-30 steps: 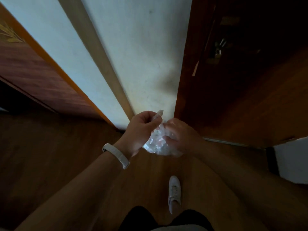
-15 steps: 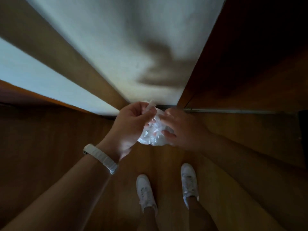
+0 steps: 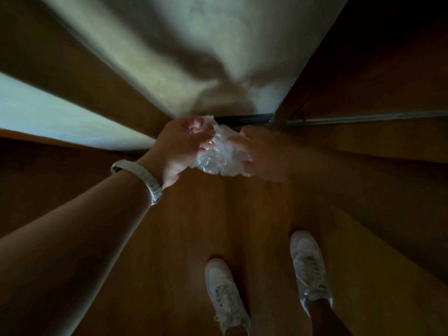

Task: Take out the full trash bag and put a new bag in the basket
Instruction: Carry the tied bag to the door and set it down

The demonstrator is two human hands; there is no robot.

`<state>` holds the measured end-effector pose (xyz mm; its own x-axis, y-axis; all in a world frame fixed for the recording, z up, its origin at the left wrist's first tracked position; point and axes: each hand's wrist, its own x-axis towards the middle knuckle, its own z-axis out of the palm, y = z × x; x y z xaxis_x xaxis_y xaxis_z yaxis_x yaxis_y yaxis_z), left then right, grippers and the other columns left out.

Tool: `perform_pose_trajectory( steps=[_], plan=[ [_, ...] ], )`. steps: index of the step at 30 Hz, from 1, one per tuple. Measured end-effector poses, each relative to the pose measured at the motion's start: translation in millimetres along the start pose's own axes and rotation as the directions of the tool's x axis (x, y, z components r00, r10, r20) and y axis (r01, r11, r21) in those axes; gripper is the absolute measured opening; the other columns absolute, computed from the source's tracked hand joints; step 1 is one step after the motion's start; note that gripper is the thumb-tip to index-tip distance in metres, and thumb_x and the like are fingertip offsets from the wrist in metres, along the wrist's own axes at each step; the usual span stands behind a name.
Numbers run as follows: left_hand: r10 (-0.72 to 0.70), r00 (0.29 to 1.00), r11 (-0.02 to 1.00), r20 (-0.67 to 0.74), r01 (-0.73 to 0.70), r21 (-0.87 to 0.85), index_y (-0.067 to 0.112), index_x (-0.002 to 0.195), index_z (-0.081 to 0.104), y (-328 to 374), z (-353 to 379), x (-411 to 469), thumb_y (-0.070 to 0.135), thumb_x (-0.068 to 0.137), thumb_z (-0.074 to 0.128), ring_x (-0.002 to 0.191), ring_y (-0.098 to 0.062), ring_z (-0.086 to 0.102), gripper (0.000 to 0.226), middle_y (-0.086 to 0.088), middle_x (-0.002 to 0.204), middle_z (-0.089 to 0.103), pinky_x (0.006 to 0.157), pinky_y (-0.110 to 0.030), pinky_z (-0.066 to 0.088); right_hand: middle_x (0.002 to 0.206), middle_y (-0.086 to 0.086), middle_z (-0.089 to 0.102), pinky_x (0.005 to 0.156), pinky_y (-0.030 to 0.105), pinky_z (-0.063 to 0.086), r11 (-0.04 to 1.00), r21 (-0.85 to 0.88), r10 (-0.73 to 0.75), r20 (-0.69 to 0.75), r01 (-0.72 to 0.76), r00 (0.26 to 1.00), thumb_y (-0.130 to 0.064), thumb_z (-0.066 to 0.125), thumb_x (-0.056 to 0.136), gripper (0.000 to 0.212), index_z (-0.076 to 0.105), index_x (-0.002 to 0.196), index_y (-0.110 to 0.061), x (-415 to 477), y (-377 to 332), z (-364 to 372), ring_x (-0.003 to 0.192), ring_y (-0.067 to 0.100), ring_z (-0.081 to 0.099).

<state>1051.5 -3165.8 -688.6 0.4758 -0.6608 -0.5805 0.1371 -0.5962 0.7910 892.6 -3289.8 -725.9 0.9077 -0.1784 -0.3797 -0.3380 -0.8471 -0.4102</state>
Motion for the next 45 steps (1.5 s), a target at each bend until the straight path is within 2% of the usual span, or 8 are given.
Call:
perform_pose_trajectory(
  steps=[4,7,13,17,25,33,39,45],
  plan=[
    [-0.035,0.991,0.991,-0.133,0.051,0.121,0.012,0.091,0.065,-31,0,30,0.012,0.09,0.065,0.069,-0.011,0.065,0.001,-0.001,0.078,0.067,0.057,-0.018,0.048,0.118,0.008,0.05,0.079,0.043,0.049,1.0,-0.019,0.008,-0.035,-0.009,0.999,-0.042,0.048,0.092,0.043,0.043,0.132,-0.025,8,5,18,0.103,0.024,0.051],
    [-0.052,0.986,0.977,-0.158,0.083,0.196,0.02,0.082,0.064,-40,0,37,0.012,0.089,0.063,0.071,-0.011,0.065,0.011,-0.001,0.077,0.067,0.053,-0.017,0.047,0.112,0.009,0.054,0.075,0.041,0.049,1.0,-0.028,0.002,-0.096,-0.005,0.995,-0.044,0.046,0.092,0.044,0.05,0.128,-0.02,3,1,17,0.097,0.025,0.053],
    [0.074,0.989,0.937,-0.131,-0.024,0.349,0.028,0.103,0.061,-17,-15,15,0.028,0.084,0.065,0.092,-0.004,0.063,0.018,0.012,0.097,0.064,0.08,-0.024,0.05,0.112,0.014,0.058,0.075,0.045,0.049,0.998,-0.063,0.01,-0.149,-0.02,0.989,-0.044,0.043,0.088,0.049,0.054,0.124,-0.013,-19,-13,-18,0.098,0.03,0.055],
    [0.214,0.976,0.781,-0.043,-0.145,0.608,0.023,0.12,0.06,16,-32,-26,0.028,0.088,0.064,0.103,-0.012,0.059,0.032,0.002,0.118,0.062,0.082,-0.025,0.041,0.118,0.014,0.056,0.08,0.049,0.047,0.996,-0.062,0.049,-0.154,-0.059,0.987,-0.05,0.032,0.087,0.058,0.055,0.124,-0.012,-44,-34,-63,0.102,0.031,0.054],
    [0.395,0.905,0.402,0.16,-0.327,0.855,0.028,0.131,0.052,128,-54,-132,0.045,0.082,0.061,0.124,-0.029,0.052,0.053,-0.002,0.141,0.051,0.099,-0.043,0.041,0.12,0.01,0.054,0.083,0.043,0.044,0.991,-0.062,0.104,-0.222,-0.12,0.97,-0.04,0.046,0.093,0.041,0.055,0.125,-0.015,-116,-94,-171,0.106,0.027,0.05],
    [0.526,0.792,0.227,0.309,-0.481,0.847,0.028,0.137,0.048,254,-39,-251,0.049,0.088,0.053,0.14,-0.029,0.035,0.054,-0.005,0.15,0.042,0.114,-0.051,0.027,0.137,0.006,0.046,0.093,0.042,0.043,0.966,-0.03,0.234,-0.327,-0.258,0.916,-0.052,0.043,0.092,0.053,0.043,0.137,-0.022,-228,-160,-295,0.122,0.025,0.044],
    [0.631,0.666,0.111,0.399,-0.586,0.803,0.022,0.132,0.055,336,-24,-348,0.05,0.089,0.048,0.131,-0.032,0.047,0.051,-0.01,0.142,0.053,0.107,-0.056,0.037,0.127,0.009,0.056,0.085,0.042,0.046,0.903,0.016,0.382,-0.484,-0.429,0.787,-0.049,0.045,0.09,0.048,0.054,0.127,-0.02,-344,-229,-369,0.111,0.03,0.053],
    [0.691,0.538,0.041,0.483,-0.696,0.717,0.022,0.129,0.057,392,10,-428,0.048,0.087,0.042,0.125,-0.033,0.051,0.051,-0.01,0.134,0.058,0.1,-0.053,0.043,0.134,0.003,0.053,0.096,0.046,0.045,0.802,0.073,0.537,-0.523,-0.592,0.662,-0.062,0.022,0.091,0.061,0.041,0.137,-0.027,-456,-279,-402,0.12,0.026,0.05]
  ],
)
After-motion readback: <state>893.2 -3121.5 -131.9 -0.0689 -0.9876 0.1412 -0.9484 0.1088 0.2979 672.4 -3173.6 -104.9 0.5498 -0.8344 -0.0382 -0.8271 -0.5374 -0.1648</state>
